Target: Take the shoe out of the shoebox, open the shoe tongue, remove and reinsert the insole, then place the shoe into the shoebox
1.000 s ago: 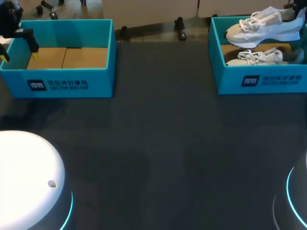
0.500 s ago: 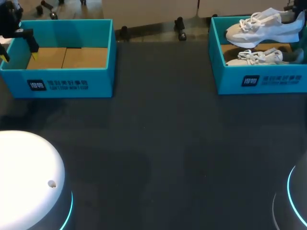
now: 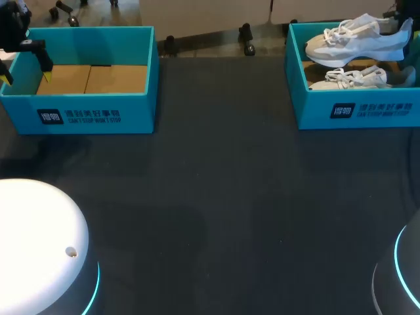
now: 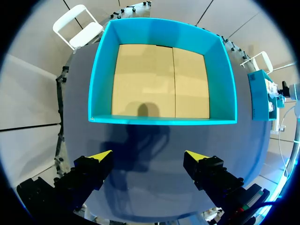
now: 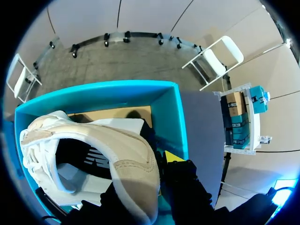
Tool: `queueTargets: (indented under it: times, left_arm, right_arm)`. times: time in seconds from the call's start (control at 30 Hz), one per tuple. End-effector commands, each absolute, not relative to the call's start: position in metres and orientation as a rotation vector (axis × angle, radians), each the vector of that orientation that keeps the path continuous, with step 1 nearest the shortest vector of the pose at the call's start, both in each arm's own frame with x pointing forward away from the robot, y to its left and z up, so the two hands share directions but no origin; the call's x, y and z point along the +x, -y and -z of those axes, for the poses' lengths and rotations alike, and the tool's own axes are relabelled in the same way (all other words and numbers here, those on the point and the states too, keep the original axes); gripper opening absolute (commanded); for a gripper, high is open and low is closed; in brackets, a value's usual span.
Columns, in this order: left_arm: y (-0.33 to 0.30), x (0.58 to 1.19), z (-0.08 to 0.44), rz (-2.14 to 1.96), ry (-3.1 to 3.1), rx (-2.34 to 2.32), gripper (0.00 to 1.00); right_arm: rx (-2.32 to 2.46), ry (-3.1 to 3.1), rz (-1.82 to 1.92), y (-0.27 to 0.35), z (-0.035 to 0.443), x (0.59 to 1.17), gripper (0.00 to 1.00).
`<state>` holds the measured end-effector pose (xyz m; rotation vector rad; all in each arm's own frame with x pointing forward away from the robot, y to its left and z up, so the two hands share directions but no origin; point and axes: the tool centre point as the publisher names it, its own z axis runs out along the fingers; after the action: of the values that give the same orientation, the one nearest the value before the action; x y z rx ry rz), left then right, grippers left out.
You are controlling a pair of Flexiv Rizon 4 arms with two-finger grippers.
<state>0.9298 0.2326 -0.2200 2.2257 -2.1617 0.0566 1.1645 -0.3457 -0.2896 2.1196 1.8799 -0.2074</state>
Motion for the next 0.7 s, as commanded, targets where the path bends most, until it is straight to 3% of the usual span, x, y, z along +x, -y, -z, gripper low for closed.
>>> queueTargets:
  times: [0.03,0.7]
  left_arm:
    - [-0.232,0.928,0.219,-0.058,2.163,2.229,1.0]
    - [-0.232,0.928,0.219,-0.058,2.163,2.229,1.0]
  right_arm:
    - [2.128,-1.882,0.213,0.346,0.295,1.165,0.0]
    - [2.115,-1.928,0.234,0.338,0.325,1.157,0.0]
